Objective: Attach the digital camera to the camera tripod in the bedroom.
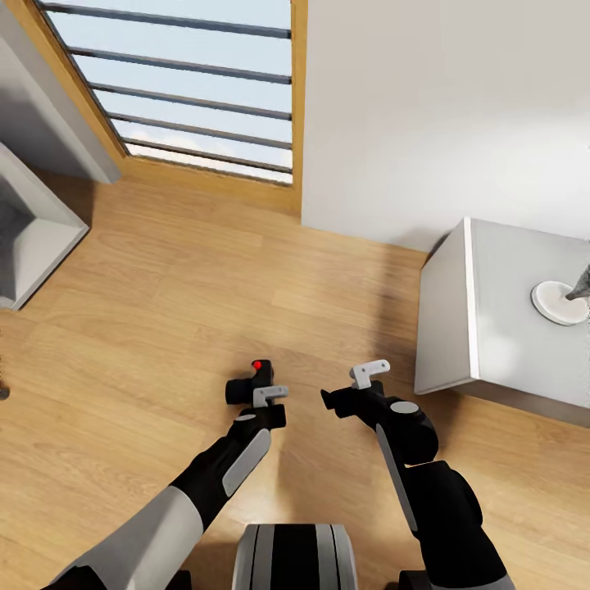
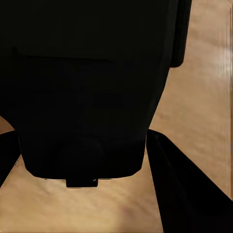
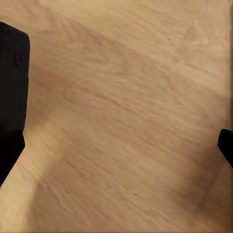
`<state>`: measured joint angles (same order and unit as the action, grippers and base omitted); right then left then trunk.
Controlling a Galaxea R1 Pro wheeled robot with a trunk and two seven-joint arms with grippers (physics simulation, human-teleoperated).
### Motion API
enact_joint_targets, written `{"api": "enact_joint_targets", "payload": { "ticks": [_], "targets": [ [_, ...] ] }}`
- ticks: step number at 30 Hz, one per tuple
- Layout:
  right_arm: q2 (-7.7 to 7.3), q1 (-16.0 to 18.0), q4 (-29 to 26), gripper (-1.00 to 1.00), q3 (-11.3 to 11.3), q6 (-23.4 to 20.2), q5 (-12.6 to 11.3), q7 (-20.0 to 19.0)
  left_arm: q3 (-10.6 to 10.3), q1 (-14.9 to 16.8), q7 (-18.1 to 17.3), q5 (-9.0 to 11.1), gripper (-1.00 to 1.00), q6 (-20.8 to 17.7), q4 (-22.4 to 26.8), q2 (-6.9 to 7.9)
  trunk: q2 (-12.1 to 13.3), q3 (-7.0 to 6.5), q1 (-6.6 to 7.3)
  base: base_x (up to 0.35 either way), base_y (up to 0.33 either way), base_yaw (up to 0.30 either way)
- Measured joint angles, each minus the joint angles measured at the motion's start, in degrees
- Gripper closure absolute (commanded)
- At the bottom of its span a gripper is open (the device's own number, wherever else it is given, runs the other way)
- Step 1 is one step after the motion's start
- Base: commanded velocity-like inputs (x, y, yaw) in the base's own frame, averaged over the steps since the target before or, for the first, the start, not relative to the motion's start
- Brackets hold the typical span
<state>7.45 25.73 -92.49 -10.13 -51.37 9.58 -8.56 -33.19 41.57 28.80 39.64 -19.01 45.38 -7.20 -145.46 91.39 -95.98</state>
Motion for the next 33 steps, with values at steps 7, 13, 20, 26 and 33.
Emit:
{"api": "enact_joint_targets", "payload": {
  "ticks": [7,13,20,26,33],
  "targets": [
    [-0.02,0.0,0.0,-1.00,0.0,0.0,0.0,0.0,0.2,-2.1,0.8,-0.2,1.00,-2.0,4.9,0.35,0.1,-1.55,0.18,0.000,0.000,0.000],
    [-0.02,0.0,0.0,-1.00,0.2,0.0,0.0,0.0,0.4,-2.9,1.0,-0.3,1.00,-2.7,6.3,0.50,0.2,-2.88,0.33,0.000,0.000,0.000],
    [0.01,0.1,0.0,-1.00,0.8,-0.3,0.1,0.0,0.7,-3.6,1.0,0.0,1.00,-3.6,7.2,1.39,0.3,-4.43,0.51,0.000,0.000,0.000],
    [0.02,0.3,0.0,-1.00,0.9,-1.6,0.0,0.0,0.9,-4.0,1.0,0.3,1.00,-5.0,7.9,2.21,0.3,-5.76,0.67,0.000,0.000,0.007],
    [-0.04,0.3,0.0,-1.00,1.0,-2.1,0.0,0.0,2.8,-4.7,0.9,0.7,1.00,-7.8,9.4,2.59,0.4,-7.32,0.85,0.000,0.000,0.015]
  ]
}}
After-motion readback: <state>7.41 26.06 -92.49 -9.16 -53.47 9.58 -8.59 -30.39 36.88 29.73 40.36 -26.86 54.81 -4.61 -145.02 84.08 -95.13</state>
